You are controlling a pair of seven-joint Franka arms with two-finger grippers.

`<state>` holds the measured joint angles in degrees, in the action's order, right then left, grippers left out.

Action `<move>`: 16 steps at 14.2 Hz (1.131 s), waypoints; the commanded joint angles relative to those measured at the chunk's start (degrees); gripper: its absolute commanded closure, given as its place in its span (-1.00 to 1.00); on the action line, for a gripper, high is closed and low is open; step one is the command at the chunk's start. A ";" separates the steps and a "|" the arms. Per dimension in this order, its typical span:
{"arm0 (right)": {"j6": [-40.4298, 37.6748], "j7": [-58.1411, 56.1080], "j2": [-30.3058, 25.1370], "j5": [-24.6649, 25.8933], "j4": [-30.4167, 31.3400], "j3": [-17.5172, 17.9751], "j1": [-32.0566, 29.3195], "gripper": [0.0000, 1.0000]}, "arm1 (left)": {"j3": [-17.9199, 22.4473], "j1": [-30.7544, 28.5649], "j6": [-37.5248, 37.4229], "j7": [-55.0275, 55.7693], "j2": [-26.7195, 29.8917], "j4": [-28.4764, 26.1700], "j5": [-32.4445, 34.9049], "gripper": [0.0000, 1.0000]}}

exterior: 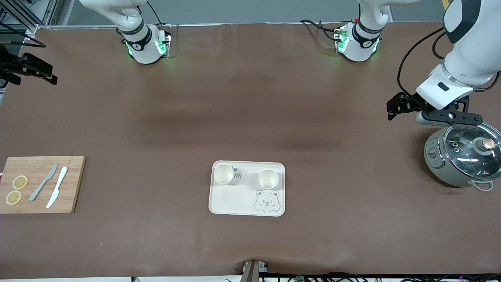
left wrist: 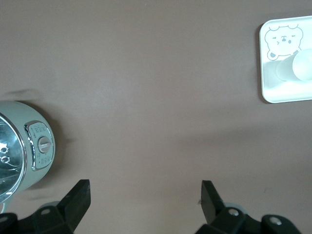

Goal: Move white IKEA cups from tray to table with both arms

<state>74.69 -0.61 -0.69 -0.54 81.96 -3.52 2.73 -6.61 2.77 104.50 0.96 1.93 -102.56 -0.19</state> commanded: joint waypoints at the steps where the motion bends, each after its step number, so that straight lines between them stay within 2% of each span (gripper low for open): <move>1: -0.07 0.79 -0.45 -0.69 0.49 0.10 -0.36 -1.00 | -0.25 -0.31 -0.44 0.01 -0.61 0.87 0.19 -1.00; 7: 0.10 0.79 -0.45 -0.69 0.40 0.10 -0.27 -1.00 | -0.77 0.65 0.00 -0.87 -2.09 2.97 0.62 -1.00; 11: -0.07 0.79 -0.37 -0.60 0.40 0.01 -0.36 -1.00 | -2.79 1.79 0.53 7.89 -4.91 6.40 0.80 -1.00; 16: 0.02 0.79 -0.37 -0.60 0.22 0.10 -0.36 -1.00 | -3.32 7.32 0.53 11.43 -14.73 14.21 1.07 -1.00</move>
<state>74.69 -0.60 -0.68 -0.55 82.07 -3.55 2.72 -9.70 7.95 105.62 10.77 -7.16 -94.27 -0.19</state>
